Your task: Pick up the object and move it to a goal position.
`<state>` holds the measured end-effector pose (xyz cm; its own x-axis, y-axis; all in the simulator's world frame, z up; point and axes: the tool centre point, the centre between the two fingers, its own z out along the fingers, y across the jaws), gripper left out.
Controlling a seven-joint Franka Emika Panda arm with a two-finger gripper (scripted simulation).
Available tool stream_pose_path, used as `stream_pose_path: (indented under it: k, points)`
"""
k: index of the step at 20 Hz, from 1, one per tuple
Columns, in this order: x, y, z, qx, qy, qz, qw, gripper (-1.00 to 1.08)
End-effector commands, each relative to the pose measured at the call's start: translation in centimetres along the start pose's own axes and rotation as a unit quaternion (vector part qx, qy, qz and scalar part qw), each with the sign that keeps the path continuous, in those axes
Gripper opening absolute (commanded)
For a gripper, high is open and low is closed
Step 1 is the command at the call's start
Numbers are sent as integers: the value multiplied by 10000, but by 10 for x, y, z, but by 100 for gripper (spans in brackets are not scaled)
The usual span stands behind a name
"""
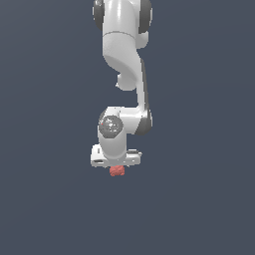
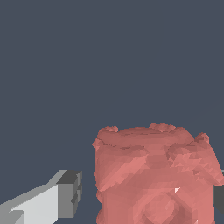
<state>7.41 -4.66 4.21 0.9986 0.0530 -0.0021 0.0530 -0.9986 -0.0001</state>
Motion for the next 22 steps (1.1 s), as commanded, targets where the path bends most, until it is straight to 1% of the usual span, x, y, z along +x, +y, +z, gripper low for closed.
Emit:
stream_pose_path:
  k: [1, 3, 4, 16, 22]
  points:
    - [1, 0, 3, -1, 10, 0, 10000, 100]
    - [2, 0, 2, -1, 10, 0, 10000, 100]
    - [2, 0, 2, -1, 10, 0, 10000, -100]
    - [1, 0, 2, -1, 10, 0, 10000, -100]
    - [-6, -3, -2, -1, 10, 0, 10000, -100]
